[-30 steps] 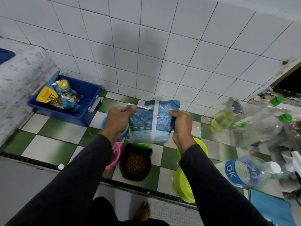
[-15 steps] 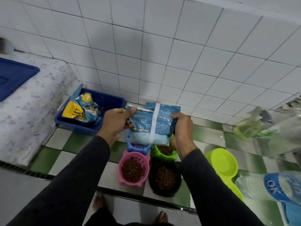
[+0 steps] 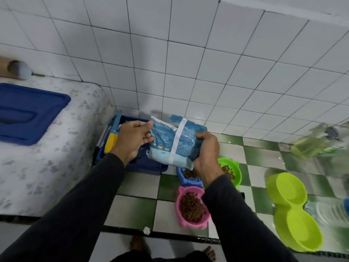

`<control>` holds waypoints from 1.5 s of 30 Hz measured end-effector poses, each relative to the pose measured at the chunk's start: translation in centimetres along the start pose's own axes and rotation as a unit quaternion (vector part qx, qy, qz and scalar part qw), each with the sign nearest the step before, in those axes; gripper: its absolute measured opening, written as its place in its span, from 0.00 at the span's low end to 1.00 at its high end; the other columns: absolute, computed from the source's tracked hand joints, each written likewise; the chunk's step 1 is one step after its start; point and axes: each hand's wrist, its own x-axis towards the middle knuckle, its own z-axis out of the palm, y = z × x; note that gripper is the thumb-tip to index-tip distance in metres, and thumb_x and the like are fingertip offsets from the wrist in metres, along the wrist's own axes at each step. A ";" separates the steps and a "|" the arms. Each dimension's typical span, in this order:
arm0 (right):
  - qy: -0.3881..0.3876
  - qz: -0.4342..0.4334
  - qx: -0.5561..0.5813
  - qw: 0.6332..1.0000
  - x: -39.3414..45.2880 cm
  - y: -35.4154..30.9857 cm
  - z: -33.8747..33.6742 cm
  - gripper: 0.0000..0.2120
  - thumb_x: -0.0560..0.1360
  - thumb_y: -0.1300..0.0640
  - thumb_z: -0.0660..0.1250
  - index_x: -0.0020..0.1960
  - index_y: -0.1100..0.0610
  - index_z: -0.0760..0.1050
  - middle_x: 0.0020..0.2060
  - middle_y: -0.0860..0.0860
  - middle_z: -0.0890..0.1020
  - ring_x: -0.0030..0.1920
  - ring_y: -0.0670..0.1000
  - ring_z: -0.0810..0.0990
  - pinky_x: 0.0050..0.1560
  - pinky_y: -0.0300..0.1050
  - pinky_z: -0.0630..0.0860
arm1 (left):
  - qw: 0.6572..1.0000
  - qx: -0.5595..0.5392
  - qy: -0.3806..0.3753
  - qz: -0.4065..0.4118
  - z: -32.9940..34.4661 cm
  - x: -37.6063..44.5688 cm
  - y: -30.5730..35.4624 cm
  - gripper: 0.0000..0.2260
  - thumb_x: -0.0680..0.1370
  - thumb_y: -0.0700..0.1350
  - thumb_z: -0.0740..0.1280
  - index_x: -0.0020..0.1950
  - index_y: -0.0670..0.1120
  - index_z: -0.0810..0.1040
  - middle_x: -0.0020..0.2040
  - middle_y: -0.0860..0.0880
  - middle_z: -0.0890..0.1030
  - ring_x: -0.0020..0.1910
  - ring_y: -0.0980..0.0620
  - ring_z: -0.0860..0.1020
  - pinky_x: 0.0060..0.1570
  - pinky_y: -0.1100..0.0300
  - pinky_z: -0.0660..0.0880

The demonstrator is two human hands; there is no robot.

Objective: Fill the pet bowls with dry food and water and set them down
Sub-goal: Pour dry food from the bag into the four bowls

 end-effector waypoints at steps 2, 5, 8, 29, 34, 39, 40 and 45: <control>-0.009 -0.008 -0.006 1.000 0.4 0.9 1.0 0.04 0.72 0.62 0.64 0.45 0.57 0.75 0.35 0.53 0.79 0.35 0.56 0.80 0.40 0.53 0.80 | 1.000 0.009 -0.004 -0.006 -0.9 1.2 0.8 0.08 0.81 0.42 0.71 0.43 0.41 0.79 0.34 0.46 0.76 0.31 0.55 0.76 0.36 0.62 0.81; -0.032 -0.012 -0.002 0.999 0.8 2.1 2.6 0.09 0.67 0.60 0.66 0.48 0.58 0.77 0.41 0.57 0.81 0.40 0.59 0.82 0.47 0.61 0.82 | 1.000 0.023 -0.015 -0.007 -2.0 2.9 2.0 0.06 0.80 0.42 0.71 0.44 0.42 0.79 0.36 0.45 0.76 0.30 0.55 0.75 0.35 0.63 0.80; -0.060 -0.002 0.026 0.998 1.1 3.2 3.7 0.18 0.64 0.60 0.67 0.54 0.60 0.79 0.47 0.60 0.81 0.49 0.62 0.82 0.59 0.70 0.76 | 0.999 0.045 -0.021 0.005 -2.7 4.8 3.0 0.04 0.79 0.41 0.73 0.45 0.43 0.81 0.36 0.48 0.78 0.31 0.56 0.75 0.36 0.62 0.79; -0.174 0.005 -0.289 0.941 3.7 6.5 3.6 0.17 0.67 0.63 0.74 0.56 0.61 0.80 0.53 0.58 0.85 0.54 0.62 0.84 0.55 0.65 0.81 | 0.943 0.293 -0.149 0.053 -1.2 12.0 2.6 0.03 0.74 0.43 0.78 0.45 0.45 0.87 0.41 0.51 0.87 0.40 0.57 0.84 0.44 0.62 0.80; -0.142 -0.031 -0.397 0.906 4.4 7.6 4.2 0.09 0.76 0.62 0.72 0.57 0.59 0.82 0.51 0.54 0.86 0.51 0.52 0.85 0.56 0.52 0.82 | 0.934 0.319 -0.152 0.044 -1.2 12.1 0.3 0.04 0.75 0.42 0.77 0.47 0.42 0.87 0.43 0.50 0.87 0.41 0.57 0.83 0.47 0.60 0.80; -0.085 -0.044 -0.425 0.900 5.6 9.5 5.0 0.07 0.75 0.65 0.72 0.53 0.60 0.82 0.50 0.58 0.86 0.53 0.59 0.85 0.56 0.59 0.82 | 0.944 0.307 -0.117 0.044 -1.9 12.1 -1.5 0.03 0.75 0.43 0.78 0.48 0.46 0.87 0.46 0.49 0.87 0.47 0.52 0.85 0.55 0.53 0.82; -0.079 -0.047 -0.429 0.899 5.9 9.9 5.1 0.06 0.75 0.64 0.72 0.52 0.58 0.82 0.50 0.58 0.86 0.52 0.59 0.85 0.55 0.60 0.82 | 0.944 0.308 -0.113 0.043 -2.2 12.1 -1.8 0.06 0.76 0.44 0.77 0.51 0.45 0.88 0.48 0.49 0.87 0.48 0.52 0.84 0.56 0.54 0.81; -0.062 -0.050 -0.443 0.893 6.9 10.7 5.3 0.08 0.76 0.61 0.72 0.54 0.55 0.81 0.48 0.53 0.86 0.50 0.55 0.85 0.53 0.60 0.83 | 0.930 0.346 -0.111 0.061 -3.3 11.5 -2.8 0.16 0.79 0.38 0.72 0.68 0.44 0.81 0.62 0.47 0.84 0.61 0.51 0.80 0.65 0.55 0.76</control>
